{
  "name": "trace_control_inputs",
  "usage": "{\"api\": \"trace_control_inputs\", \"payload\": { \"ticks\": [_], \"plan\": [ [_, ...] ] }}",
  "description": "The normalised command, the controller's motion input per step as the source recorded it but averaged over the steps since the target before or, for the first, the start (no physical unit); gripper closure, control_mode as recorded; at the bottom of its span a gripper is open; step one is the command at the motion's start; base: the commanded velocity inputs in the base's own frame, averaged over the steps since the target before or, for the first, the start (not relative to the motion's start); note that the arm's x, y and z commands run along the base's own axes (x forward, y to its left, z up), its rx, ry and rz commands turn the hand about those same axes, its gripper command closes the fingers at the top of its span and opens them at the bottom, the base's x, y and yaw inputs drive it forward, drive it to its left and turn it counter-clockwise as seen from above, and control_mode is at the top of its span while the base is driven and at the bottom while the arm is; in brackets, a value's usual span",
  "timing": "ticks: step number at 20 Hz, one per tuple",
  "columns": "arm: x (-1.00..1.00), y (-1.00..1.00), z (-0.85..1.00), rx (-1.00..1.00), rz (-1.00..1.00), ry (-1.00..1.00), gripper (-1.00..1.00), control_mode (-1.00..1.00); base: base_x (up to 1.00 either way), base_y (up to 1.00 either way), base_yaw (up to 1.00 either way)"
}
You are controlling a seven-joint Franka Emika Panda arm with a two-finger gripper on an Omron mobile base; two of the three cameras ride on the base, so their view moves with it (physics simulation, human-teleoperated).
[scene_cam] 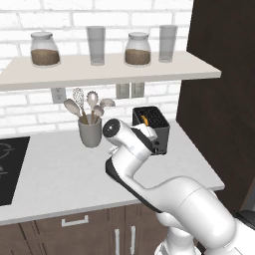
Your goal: Start the toaster. Once the lever pops up, take the bread to the plate on the dining counter.
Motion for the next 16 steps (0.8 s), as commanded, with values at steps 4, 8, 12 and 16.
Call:
{"api": "trace_control_inputs", "payload": {
  "ticks": [4,8,12,16],
  "plan": [
    [0.0,0.0,0.0,0.0,0.0,0.0,-1.0,-1.0,0.0,0.0,0.0],
    [0.0,0.0,0.0,0.0,0.0,0.0,-1.0,-1.0,0.0,0.0,0.0],
    [0.0,0.0,0.0,0.0,0.0,0.0,-1.0,-1.0,0.0,0.0,0.0],
    [0.0,0.0,0.0,0.0,0.0,0.0,-1.0,-1.0,0.0,0.0,0.0]
  ]
}}
